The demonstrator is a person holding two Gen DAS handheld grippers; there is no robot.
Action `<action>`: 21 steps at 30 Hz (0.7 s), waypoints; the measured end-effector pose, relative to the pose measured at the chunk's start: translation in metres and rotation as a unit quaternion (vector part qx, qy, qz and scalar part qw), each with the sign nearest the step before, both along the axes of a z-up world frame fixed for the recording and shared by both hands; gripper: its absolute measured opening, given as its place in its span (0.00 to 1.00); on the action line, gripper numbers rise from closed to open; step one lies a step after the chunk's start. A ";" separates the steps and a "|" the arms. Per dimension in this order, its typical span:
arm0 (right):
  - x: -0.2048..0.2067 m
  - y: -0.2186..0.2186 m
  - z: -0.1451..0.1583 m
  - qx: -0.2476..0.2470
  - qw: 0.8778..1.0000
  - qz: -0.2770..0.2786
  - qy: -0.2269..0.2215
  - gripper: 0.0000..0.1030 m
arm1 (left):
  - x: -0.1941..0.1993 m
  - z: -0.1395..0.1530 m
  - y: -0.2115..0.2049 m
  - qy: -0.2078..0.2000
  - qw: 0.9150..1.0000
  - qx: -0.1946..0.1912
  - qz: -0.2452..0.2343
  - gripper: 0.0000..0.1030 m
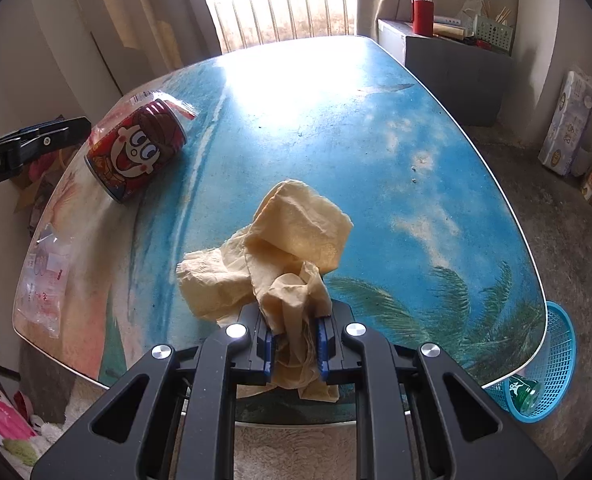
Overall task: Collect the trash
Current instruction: 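Close the left tool on the red cartoon can while the right tool holds the bag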
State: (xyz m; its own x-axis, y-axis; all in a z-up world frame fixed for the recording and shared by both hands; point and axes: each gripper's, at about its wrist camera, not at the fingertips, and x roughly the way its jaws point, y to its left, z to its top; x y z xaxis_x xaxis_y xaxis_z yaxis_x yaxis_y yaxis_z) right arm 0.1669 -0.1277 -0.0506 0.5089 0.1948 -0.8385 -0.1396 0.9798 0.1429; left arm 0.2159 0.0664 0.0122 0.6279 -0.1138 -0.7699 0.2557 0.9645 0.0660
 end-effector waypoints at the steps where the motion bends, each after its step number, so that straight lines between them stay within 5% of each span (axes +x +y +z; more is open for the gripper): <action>1: -0.001 0.000 0.000 0.002 1.000 0.000 -0.001 0.16 | 0.005 -0.005 -0.002 0.005 1.000 0.007 0.000 0.68; 12: -0.004 -0.014 -0.007 0.045 0.999 -0.006 -0.003 0.16 | 0.039 -0.039 -0.019 0.051 0.998 0.047 0.000 0.65; 14: -0.004 -0.016 -0.007 0.052 0.999 -0.006 -0.002 0.16 | 0.039 -0.041 -0.024 0.057 0.997 0.048 -0.009 0.59; 21: -0.003 -0.026 -0.007 0.078 0.997 -0.009 0.002 0.16 | 0.022 -0.040 -0.044 0.068 0.995 0.067 -0.026 0.58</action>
